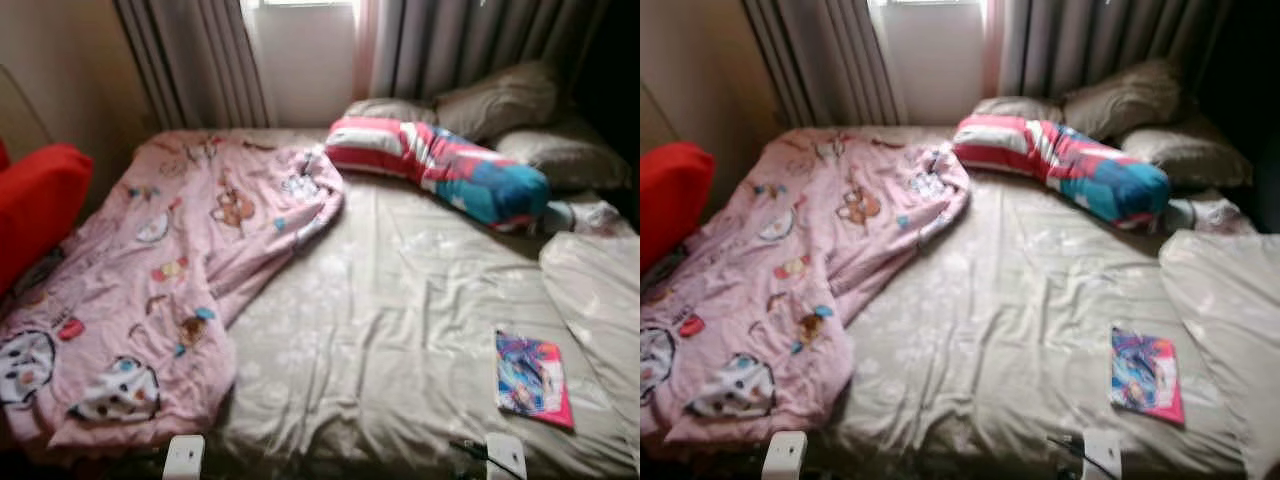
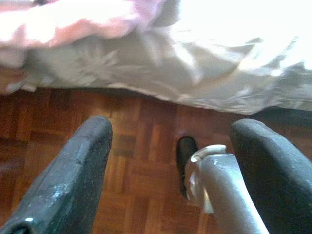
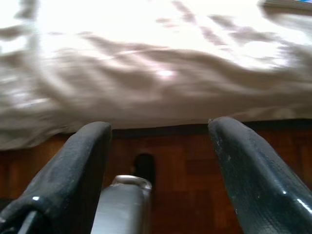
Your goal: Clean up the room
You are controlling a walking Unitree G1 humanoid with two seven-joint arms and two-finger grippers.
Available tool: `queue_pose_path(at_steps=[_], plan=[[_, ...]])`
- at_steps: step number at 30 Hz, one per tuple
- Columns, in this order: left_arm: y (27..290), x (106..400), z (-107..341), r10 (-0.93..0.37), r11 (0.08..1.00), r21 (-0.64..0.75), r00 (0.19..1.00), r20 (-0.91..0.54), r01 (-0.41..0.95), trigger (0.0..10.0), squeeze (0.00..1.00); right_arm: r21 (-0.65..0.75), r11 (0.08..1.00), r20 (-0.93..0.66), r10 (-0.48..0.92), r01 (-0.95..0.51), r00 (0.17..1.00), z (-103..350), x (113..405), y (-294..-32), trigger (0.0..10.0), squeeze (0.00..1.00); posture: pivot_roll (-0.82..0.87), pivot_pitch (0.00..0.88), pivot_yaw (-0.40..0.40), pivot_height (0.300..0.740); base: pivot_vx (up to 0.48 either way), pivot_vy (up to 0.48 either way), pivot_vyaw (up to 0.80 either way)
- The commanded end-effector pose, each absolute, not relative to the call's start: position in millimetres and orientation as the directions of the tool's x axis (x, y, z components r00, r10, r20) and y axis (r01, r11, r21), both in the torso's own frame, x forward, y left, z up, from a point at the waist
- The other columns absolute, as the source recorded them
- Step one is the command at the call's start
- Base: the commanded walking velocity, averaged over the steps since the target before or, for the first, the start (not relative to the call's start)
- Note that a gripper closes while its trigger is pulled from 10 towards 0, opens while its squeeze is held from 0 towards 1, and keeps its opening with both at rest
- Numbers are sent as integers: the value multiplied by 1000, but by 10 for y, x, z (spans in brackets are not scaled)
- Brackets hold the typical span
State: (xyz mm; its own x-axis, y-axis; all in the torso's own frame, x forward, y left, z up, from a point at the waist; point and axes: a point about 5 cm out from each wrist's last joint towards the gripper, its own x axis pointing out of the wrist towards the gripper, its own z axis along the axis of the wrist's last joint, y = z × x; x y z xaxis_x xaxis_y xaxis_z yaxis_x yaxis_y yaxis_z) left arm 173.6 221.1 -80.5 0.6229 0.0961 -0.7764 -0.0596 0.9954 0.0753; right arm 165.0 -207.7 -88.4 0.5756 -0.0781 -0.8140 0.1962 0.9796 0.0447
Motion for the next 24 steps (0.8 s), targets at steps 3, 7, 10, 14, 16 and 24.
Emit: queue_pose_path(at_steps=[3, 7, 10, 14, 16, 24], plan=[[2248, 1670, -829, 107, 994, 83, 604, -790, -68, 10000, 0, 55, 981, -813, -63, 184, 578, -883, 1670, -2033, 10000, 0, 0, 0, 23, 740, 0, 322, 0], [2248, 1668, -829, 107, 994, 84, 604, -790, -66, 10000, 0, 55, 983, -814, -58, 175, 578, -883, 1672, -2028, 10000, 0, 0, 0, 24, 740, 0, 330, 0], [2246, 1668, -830, 107, 994, 84, 604, -790, -66, 10000, 0, 54, 984, -814, -57, 172, 578, -882, 1672, -2029, 10000, 0, 1, 0, 24, 740, 0, 328, 0], [2249, 1666, -830, 107, 994, 85, 603, -790, -66, 10000, 0, 54, 984, -815, -54, 168, 577, -882, 1674, -2027, 10000, 0, 2, 0, 23, 740, 0, 328, 0], [2249, 1665, -831, 108, 994, 85, 603, -791, -66, 10000, 0, 53, 985, -815, -52, 165, 577, -882, 1675, -2026, 10000, 0, 2, 0, 23, 740, 0, 328, 0], [2249, 1663, -832, 108, 994, 85, 601, -792, -67, 10000, 0, 58, 982, -815, -57, 180, 577, -881, 1678, -2032, 10000, 0, 3, 0, 23, 740, 0, 330, 0]])
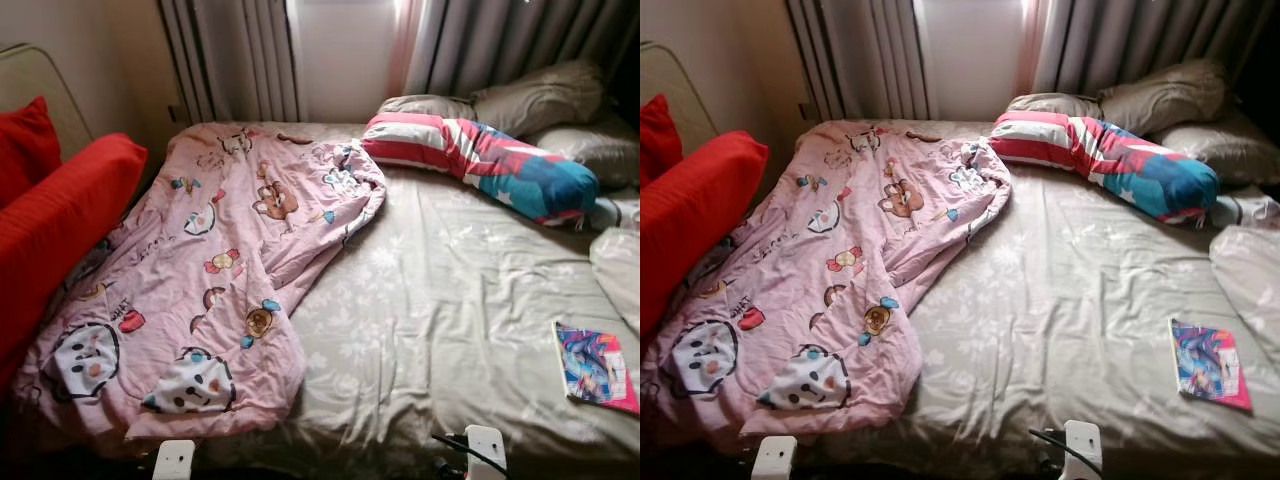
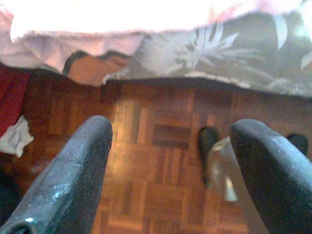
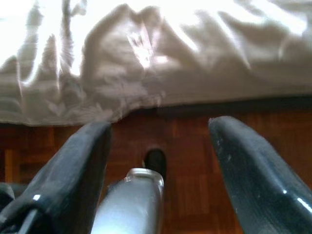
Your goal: Clean up the room
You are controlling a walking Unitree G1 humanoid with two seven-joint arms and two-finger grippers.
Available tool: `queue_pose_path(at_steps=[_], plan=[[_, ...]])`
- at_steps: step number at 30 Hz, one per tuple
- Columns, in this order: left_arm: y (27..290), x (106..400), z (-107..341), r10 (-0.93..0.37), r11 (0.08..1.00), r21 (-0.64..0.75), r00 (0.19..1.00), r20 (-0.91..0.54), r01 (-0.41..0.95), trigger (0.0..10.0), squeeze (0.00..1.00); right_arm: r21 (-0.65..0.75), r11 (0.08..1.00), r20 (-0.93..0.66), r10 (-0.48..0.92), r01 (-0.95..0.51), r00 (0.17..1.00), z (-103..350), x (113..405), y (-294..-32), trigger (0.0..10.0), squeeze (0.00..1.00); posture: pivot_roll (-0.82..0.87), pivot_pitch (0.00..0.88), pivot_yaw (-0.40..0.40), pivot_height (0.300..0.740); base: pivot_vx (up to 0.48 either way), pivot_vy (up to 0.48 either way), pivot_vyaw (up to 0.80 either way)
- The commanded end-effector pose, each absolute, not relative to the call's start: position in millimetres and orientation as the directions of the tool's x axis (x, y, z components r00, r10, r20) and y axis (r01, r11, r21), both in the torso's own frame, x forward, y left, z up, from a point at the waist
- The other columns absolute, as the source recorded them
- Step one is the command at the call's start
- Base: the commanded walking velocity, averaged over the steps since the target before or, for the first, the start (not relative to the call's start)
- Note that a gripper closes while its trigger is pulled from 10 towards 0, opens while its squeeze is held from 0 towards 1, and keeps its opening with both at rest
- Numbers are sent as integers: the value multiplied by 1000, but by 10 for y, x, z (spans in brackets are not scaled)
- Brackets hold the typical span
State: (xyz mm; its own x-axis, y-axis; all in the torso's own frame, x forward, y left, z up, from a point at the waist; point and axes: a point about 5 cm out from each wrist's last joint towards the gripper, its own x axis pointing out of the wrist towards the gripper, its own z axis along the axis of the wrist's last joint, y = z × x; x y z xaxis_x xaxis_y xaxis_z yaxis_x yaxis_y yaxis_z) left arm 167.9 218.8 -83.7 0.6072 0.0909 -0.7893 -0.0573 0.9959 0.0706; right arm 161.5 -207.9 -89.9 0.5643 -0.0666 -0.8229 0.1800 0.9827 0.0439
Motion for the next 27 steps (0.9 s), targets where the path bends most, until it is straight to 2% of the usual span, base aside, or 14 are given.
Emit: queue_pose_path(at_steps=[1, 27], plan=[[2250, 1663, -832, 108, 994, 85, 601, -792, -67, 10000, 0, 58, 982, -815, -58, 181, 577, -880, 1680, -2033, 10000, 0, 3, 0, 22, 740, 0, 334, 0], [2254, 1661, -832, 109, 994, 85, 601, -792, -69, 10000, 0, 63, 980, -812, -60, 189, 580, -876, 1686, -2038, 10000, 0, 2, 0, 25, 740, 0, 333, 0]])
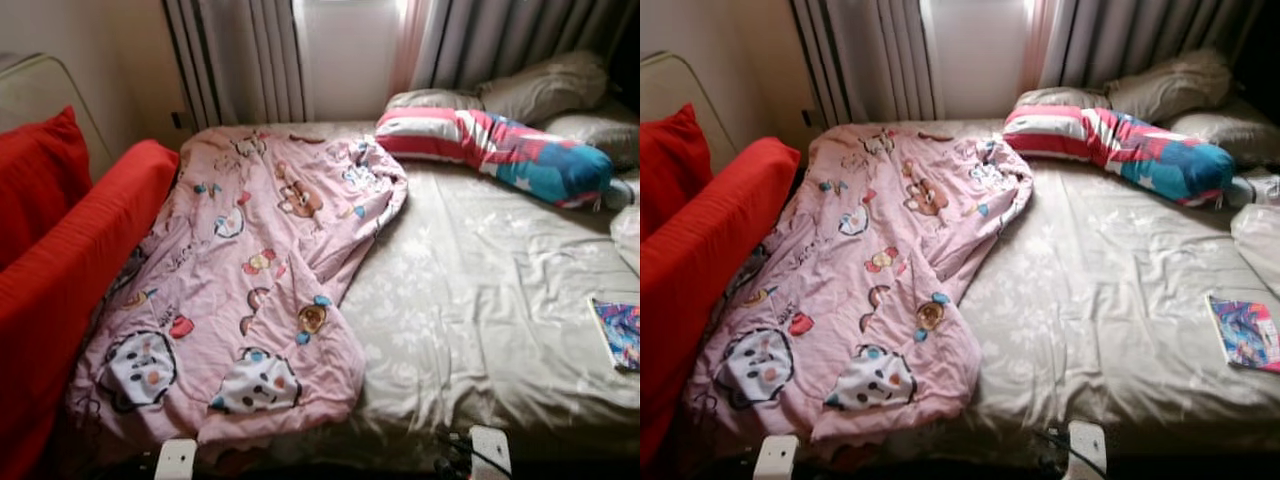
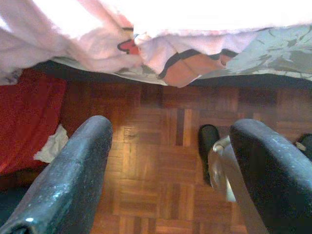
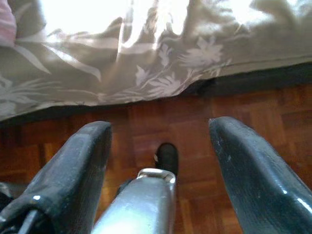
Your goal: Clean up the room
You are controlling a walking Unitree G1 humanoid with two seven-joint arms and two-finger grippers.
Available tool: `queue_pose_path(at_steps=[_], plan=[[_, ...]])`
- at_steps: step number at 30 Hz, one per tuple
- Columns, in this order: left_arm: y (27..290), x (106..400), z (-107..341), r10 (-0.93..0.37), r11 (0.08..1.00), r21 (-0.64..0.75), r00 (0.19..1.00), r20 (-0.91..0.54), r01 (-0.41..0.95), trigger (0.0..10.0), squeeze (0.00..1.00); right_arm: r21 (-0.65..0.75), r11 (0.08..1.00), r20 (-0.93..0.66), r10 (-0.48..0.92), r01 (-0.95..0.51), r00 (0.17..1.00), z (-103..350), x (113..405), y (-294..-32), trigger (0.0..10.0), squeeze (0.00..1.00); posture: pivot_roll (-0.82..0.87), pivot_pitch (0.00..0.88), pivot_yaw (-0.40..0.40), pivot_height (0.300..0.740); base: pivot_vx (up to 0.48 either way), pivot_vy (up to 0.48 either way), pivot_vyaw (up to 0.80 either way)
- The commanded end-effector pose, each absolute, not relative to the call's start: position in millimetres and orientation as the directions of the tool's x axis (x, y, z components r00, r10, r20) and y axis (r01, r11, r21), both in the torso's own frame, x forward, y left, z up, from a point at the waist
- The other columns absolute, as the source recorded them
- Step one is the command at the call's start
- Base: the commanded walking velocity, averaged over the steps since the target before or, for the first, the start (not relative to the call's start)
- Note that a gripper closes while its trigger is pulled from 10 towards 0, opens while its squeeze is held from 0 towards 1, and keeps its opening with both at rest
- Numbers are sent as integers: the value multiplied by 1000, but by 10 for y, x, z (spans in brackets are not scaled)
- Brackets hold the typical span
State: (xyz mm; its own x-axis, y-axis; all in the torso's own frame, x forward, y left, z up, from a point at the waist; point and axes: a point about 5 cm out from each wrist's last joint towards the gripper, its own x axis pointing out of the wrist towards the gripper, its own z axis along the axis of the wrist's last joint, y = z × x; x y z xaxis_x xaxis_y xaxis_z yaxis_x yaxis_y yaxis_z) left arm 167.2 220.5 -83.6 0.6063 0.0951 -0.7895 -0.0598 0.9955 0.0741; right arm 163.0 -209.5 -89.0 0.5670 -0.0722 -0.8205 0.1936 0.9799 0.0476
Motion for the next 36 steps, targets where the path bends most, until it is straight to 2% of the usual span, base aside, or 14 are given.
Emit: queue_pose_path(at_steps=[1, 28, 36], plan=[[2254, 1661, -832, 109, 994, 85, 601, -792, -69, 10000, 0, 63, 980, -812, -60, 189, 580, -876, 1686, -2038, 10000, 0, 2, 0, 25, 740, 0, 330, 0], [2256, 1666, -827, 97, 995, 76, 607, -789, -60, 10000, 0, 67, 983, -802, -51, 173, 595, -868, 1701, -2020, 10000, 0, 0, 0, 32, 740, 0, 0, 0], [2257, 1664, -827, 94, 996, 75, 606, -790, -55, 10000, 0, 73, 984, -798, -42, 166, 601, -866, 1705, -2012, 10000, 0, -4, 0, 35, 740, 60, 0, 775]])
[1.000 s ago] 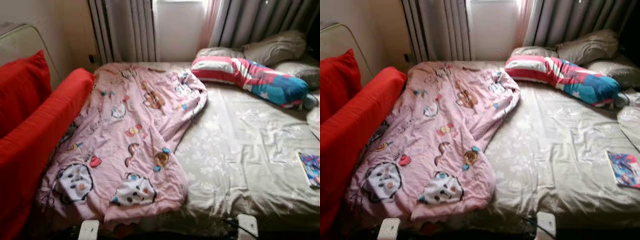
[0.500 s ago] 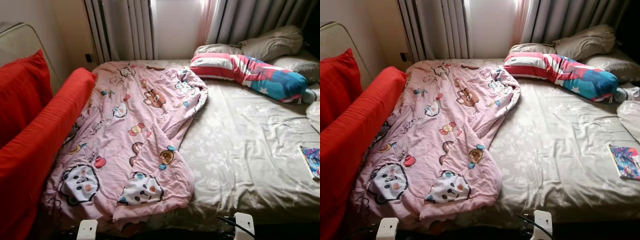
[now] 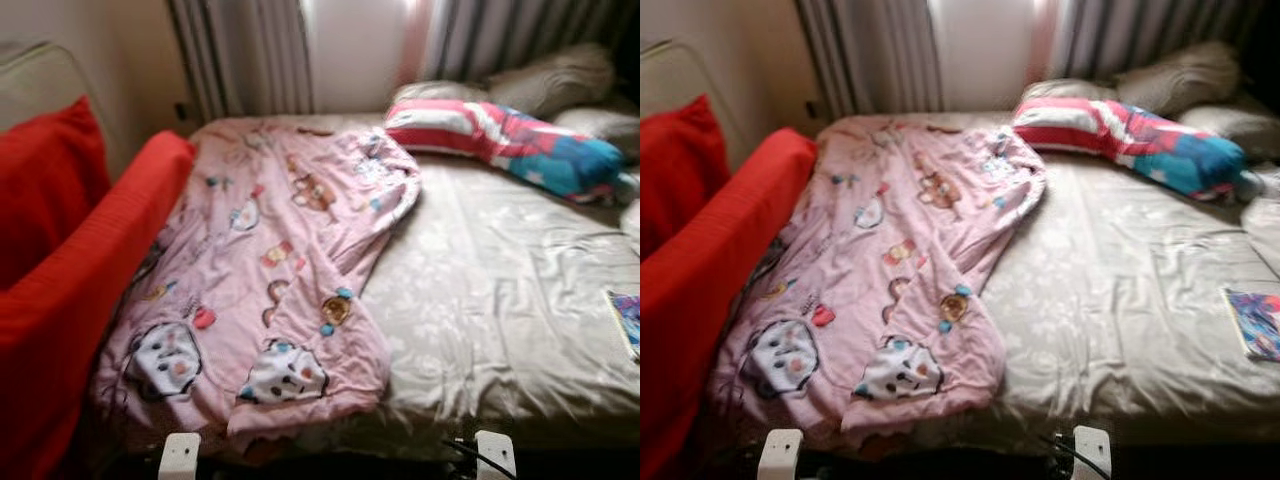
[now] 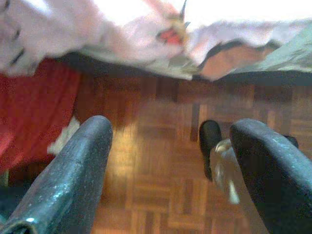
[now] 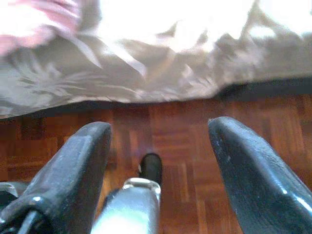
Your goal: Clean up the room
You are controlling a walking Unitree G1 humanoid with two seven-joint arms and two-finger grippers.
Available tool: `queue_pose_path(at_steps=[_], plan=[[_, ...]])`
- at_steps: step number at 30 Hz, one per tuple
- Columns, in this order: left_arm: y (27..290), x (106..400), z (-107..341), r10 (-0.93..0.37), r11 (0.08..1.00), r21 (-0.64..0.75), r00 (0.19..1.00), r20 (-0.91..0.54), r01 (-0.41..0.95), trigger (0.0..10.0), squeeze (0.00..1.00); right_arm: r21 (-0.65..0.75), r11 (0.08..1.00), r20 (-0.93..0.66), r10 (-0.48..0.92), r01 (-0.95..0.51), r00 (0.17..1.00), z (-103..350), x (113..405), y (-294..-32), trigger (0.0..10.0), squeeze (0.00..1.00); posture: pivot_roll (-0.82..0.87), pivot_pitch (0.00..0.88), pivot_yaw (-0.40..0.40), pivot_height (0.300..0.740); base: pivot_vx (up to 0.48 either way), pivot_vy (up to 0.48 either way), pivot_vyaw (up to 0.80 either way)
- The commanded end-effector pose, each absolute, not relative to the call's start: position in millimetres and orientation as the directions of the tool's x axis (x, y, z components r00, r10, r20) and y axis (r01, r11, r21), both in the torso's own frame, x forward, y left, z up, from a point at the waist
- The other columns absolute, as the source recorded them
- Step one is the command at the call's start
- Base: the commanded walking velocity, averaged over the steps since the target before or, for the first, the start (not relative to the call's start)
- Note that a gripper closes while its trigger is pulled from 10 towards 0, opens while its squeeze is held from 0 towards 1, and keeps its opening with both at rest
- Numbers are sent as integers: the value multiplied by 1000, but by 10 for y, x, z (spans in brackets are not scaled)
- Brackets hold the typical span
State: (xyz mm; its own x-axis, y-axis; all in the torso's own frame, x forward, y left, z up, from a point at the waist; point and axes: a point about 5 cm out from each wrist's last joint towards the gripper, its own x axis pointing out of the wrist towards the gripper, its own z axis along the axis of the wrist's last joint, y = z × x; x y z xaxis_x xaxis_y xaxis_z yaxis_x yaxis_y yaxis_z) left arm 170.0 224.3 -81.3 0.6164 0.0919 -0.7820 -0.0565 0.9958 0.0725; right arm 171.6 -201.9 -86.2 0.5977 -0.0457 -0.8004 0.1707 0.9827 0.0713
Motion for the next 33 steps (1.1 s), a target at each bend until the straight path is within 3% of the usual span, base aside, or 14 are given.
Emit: queue_pose_path(at_steps=[1, 5, 20, 33], plan=[[2258, 1664, -827, 93, 996, 75, 606, -790, -55, 10000, 0, 74, 983, -798, -41, 166, 601, -866, 1705, -2010, 10000, 0, -5, 0, 36, 740, 247, 0, 800], [2261, 1665, -826, 91, 996, 76, 606, -790, -51, 10000, 0, 78, 983, -797, -38, 165, 603, -866, 1706, -2004, 10000, 0, -9, 0, 38, 740, 251, 0, 709], [2266, 1676, -820, 91, 996, 79, 609, -788, -45, 10000, 0, 98, 979, -776, -38, 179, 630, -846, 1734, -2003, 10000, 0, -12, 0, 36, 740, 254, 0, 0], [2259, 1706, -797, 111, 994, 83, 643, -758, -73, 10000, 0, 105, 987, -733, -6, 122, 680, -798, 1793, -2010, 10000, 0, -11, 0, 29, 740, 0, 0, 0]])
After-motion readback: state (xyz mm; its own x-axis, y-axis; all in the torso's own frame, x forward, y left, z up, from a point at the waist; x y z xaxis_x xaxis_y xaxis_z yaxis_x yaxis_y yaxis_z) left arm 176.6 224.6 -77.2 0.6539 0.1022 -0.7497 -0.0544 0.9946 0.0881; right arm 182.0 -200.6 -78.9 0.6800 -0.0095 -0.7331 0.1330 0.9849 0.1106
